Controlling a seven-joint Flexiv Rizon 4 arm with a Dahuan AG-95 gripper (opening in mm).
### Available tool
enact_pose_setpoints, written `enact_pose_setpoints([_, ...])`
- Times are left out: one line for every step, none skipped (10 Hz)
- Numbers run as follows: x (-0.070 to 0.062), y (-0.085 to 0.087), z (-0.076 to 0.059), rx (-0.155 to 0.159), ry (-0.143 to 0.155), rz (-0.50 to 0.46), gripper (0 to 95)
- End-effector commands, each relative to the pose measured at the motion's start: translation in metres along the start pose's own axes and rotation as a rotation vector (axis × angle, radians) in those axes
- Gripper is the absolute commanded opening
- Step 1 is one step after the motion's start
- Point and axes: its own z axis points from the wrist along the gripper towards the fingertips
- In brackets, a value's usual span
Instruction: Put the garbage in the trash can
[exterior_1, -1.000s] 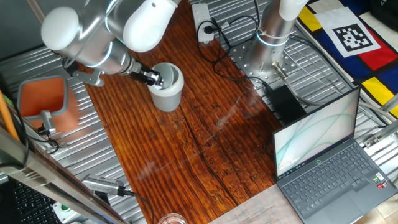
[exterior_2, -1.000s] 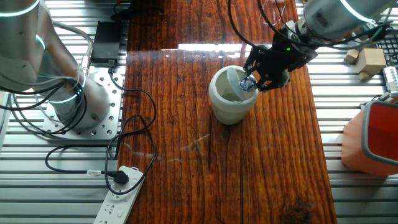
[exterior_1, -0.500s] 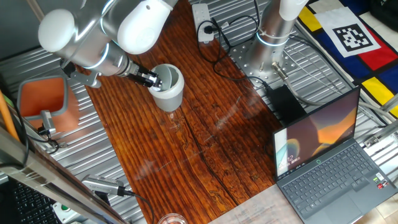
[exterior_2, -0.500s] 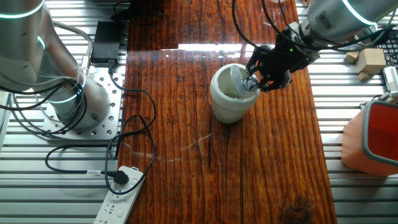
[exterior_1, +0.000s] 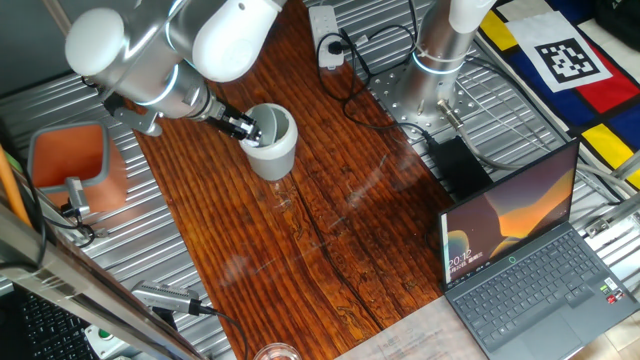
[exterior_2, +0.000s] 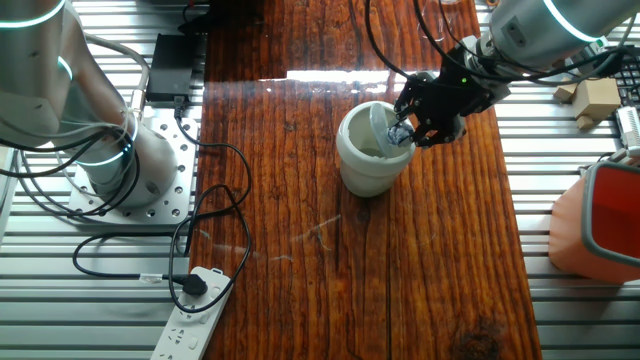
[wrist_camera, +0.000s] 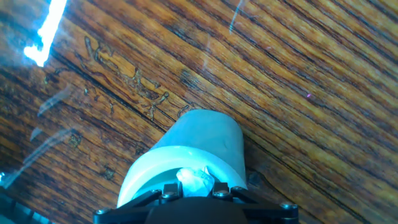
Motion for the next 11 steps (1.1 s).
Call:
enact_pose_setpoints([0.0011, 0.0007, 0.0003, 0.006, -0.025, 0.032, 0.0])
enact_pose_setpoints([0.0011, 0.0008, 0.0002, 0.009, -0.03, 0.035, 0.0])
enact_pose_setpoints([0.0012, 0.0008, 0.0004, 0.01, -0.032, 0.036, 0.0])
enact_pose_setpoints([0.0015, 0.0008, 0.0007, 0.011, -0.031, 0.032, 0.0])
enact_pose_setpoints([0.002, 0.0014, 0.0004, 0.015, -0.025, 0.027, 0.0])
enact_pose_setpoints([0.0023, 0.0019, 0.0001, 0.017, -0.021, 0.028, 0.0])
enact_pose_setpoints([0.0034, 0.0032, -0.0003, 0.032, 0.0, 0.032, 0.0])
enact_pose_setpoints([0.0046, 0.0032, 0.0005, 0.036, 0.004, 0.033, 0.0])
enact_pose_setpoints([0.0059, 0.0025, 0.002, 0.04, 0.006, 0.033, 0.0])
enact_pose_setpoints([0.0075, 0.0017, 0.004, 0.045, 0.009, 0.032, 0.0])
enact_pose_setpoints([0.0083, 0.0013, 0.0049, 0.049, 0.011, 0.03, 0.0])
